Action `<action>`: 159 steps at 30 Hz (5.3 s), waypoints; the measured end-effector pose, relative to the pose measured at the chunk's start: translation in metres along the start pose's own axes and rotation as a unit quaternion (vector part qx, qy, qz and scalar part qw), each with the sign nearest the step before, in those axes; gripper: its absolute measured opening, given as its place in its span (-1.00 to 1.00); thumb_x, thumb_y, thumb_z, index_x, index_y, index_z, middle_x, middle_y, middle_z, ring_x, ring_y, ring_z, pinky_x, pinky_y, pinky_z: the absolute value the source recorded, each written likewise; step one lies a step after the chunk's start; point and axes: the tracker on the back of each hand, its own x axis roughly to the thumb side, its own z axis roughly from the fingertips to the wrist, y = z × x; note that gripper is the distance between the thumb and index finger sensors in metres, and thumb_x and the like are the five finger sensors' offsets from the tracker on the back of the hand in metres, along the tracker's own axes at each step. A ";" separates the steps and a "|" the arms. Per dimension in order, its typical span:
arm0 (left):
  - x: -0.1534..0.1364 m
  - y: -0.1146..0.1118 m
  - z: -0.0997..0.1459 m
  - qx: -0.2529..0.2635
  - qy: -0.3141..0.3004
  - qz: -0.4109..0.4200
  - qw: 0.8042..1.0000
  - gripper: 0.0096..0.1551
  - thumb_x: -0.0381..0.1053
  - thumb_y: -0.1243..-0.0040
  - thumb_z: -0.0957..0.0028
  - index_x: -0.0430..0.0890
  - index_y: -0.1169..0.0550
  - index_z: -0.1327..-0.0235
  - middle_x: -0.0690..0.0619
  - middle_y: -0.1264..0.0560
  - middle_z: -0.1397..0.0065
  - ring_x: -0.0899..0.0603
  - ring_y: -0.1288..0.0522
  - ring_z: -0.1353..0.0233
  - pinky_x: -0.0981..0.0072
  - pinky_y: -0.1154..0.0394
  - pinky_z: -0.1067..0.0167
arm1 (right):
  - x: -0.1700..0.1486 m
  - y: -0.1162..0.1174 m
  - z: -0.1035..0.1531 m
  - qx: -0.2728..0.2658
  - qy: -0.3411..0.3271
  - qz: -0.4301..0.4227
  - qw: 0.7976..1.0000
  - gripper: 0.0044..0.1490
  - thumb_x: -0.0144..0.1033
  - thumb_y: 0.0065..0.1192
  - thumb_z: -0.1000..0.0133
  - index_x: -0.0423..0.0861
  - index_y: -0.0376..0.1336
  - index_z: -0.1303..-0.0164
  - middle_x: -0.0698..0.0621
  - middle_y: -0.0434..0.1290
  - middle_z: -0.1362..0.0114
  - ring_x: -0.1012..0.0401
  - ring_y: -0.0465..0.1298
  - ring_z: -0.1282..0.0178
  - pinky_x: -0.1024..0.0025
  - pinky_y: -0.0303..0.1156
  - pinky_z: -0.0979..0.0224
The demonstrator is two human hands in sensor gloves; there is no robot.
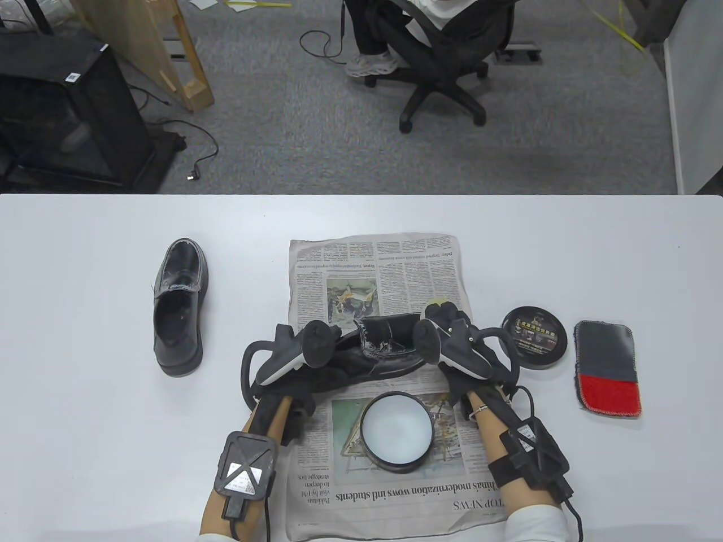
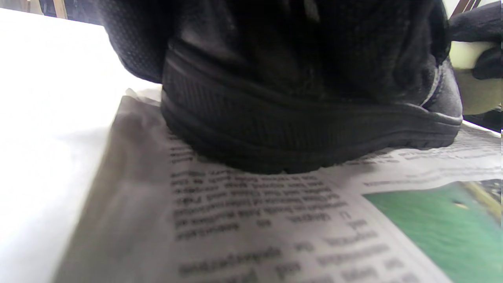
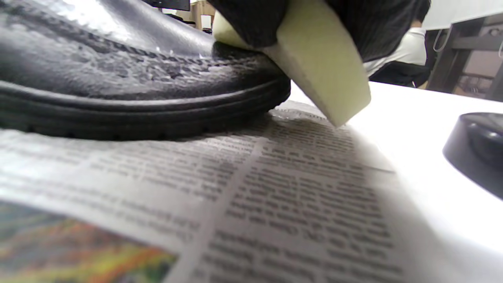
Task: Dip and apply leather care cream with polishing sponge on shoes
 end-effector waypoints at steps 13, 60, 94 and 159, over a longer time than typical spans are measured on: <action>-0.001 -0.001 -0.001 -0.007 -0.014 0.004 1.000 0.04 0.29 -0.39 0.21 0.15 -0.26 -0.60 0.08 -0.41 -0.67 -0.17 -0.43 -0.58 -0.08 -0.44 -0.47 | 0.041 -0.017 0.007 -0.078 -0.067 -0.021 0.994 -0.36 -0.44 0.06 -0.28 0.07 0.05 -0.59 -0.05 0.20 -0.70 -0.07 0.30 -0.65 0.04 0.31 -0.59; 0.001 -0.003 -0.001 -0.003 -0.012 0.003 1.000 0.03 0.31 -0.38 0.22 0.15 -0.27 -0.59 0.03 -0.43 -0.65 -0.19 -0.45 -0.55 -0.07 -0.45 -0.43 | 0.025 -0.004 0.036 -0.071 -0.059 0.041 0.995 -0.36 -0.41 0.07 -0.29 0.07 0.04 -0.59 -0.12 0.19 -0.69 -0.12 0.34 -0.60 0.04 0.39 -0.52; 0.000 -0.004 0.000 -0.002 -0.014 0.014 1.000 0.03 0.30 -0.38 0.21 0.13 -0.27 -0.60 0.03 -0.42 -0.65 -0.19 -0.44 -0.56 -0.08 -0.45 -0.44 | 0.028 -0.008 -0.002 -0.052 0.002 0.030 0.998 -0.37 -0.43 0.04 -0.29 0.12 0.03 -0.58 -0.07 0.17 -0.70 -0.10 0.30 -0.63 0.01 0.32 -0.55; 0.001 -0.004 0.001 -0.002 -0.020 0.004 1.000 0.04 0.31 -0.36 0.19 0.12 -0.26 -0.61 0.02 -0.42 -0.66 -0.20 -0.45 -0.55 -0.08 -0.46 -0.42 | -0.024 -0.013 0.058 -0.015 -0.013 -0.034 0.999 -0.34 -0.37 0.07 -0.28 0.01 0.01 -0.62 -0.14 0.24 -0.66 -0.07 0.41 -0.55 0.11 0.44 -0.47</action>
